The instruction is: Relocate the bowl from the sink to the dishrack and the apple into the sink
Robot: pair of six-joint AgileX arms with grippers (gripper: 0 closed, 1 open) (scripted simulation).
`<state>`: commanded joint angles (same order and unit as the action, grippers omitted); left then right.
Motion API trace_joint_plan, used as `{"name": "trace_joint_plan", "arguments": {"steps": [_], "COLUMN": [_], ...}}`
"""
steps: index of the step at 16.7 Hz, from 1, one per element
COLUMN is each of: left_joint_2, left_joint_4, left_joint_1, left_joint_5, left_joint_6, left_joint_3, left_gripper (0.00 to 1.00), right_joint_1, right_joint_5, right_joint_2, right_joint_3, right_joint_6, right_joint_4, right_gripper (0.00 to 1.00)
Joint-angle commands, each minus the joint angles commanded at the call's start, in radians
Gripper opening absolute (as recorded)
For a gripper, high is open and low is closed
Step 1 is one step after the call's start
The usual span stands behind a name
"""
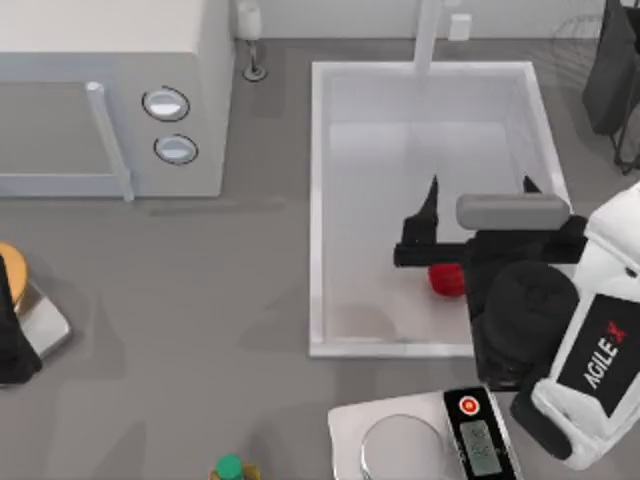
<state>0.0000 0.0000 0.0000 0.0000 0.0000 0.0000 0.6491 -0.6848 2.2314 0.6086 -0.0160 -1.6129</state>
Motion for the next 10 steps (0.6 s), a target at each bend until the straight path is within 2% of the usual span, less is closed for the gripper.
{"name": "trace_joint_plan", "arguments": {"steps": [6,10], "left_joint_2": [0.000,0.000], "left_joint_4": [0.000,0.000], "left_joint_1": [0.000,0.000], "left_joint_5": [0.000,0.000], "left_joint_6": [0.000,0.000], "left_joint_3": [0.000,0.000], "left_gripper": [1.00,1.00], "right_joint_1": [-0.007,-0.102], "right_joint_5": [0.005,0.076], "right_joint_2": [-0.010,-0.155], "right_joint_3": [-0.004,-0.076], "right_joint_6": [-0.001,-0.005], "right_joint_4": [0.010,0.150], "right_gripper": [1.00,1.00]}}
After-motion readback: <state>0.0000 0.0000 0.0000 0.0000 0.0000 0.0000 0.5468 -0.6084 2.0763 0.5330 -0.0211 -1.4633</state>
